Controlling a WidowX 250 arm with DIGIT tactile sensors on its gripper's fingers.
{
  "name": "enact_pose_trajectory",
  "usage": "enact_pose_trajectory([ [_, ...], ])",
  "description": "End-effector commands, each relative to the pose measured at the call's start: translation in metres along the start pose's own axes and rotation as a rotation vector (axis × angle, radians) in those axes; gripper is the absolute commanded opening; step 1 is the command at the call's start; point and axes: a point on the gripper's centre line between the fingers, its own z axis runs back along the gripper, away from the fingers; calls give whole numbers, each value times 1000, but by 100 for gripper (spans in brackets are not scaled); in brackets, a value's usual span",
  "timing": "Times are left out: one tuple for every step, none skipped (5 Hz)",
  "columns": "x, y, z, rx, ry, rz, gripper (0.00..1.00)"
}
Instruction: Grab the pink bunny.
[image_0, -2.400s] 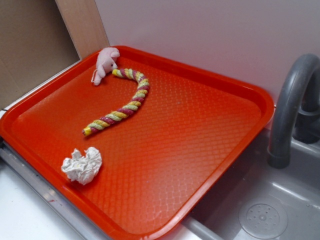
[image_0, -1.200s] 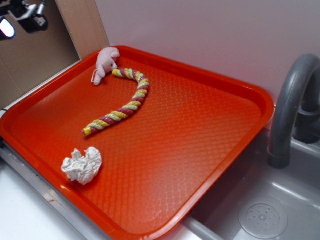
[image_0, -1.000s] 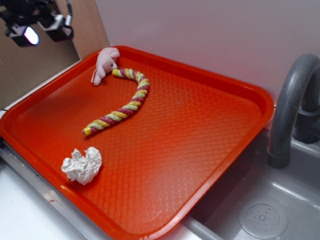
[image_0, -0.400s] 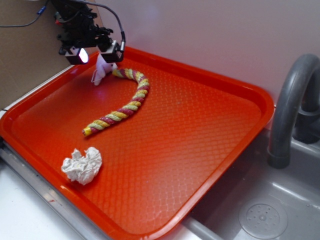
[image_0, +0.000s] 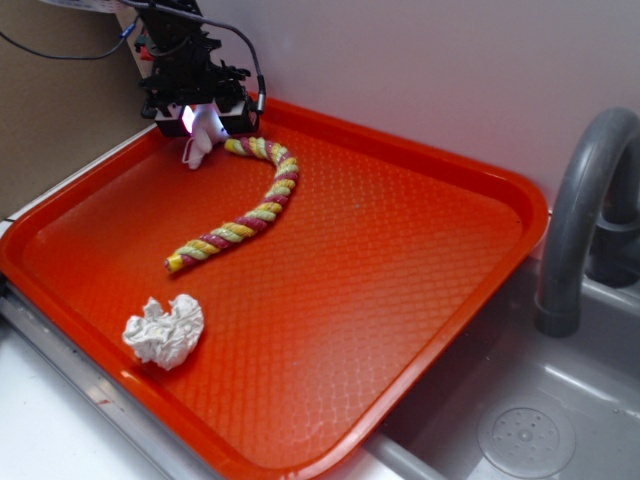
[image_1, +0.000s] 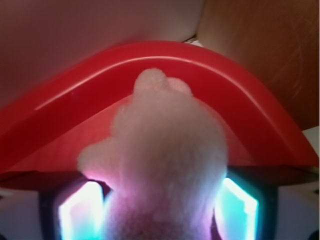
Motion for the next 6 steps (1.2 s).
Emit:
enact_pose_trajectory([
  [-4, -1, 43, -74, 35, -70, 0],
  [-23, -2, 92, 51, 41, -123, 0],
  [-41, -1, 133, 20, 71, -216, 0],
  [-66, 2, 179, -58, 47, -378, 0],
  [-76, 8, 215, -133, 33, -430, 0],
  [-78, 20, 256, -212, -12, -437, 0],
])
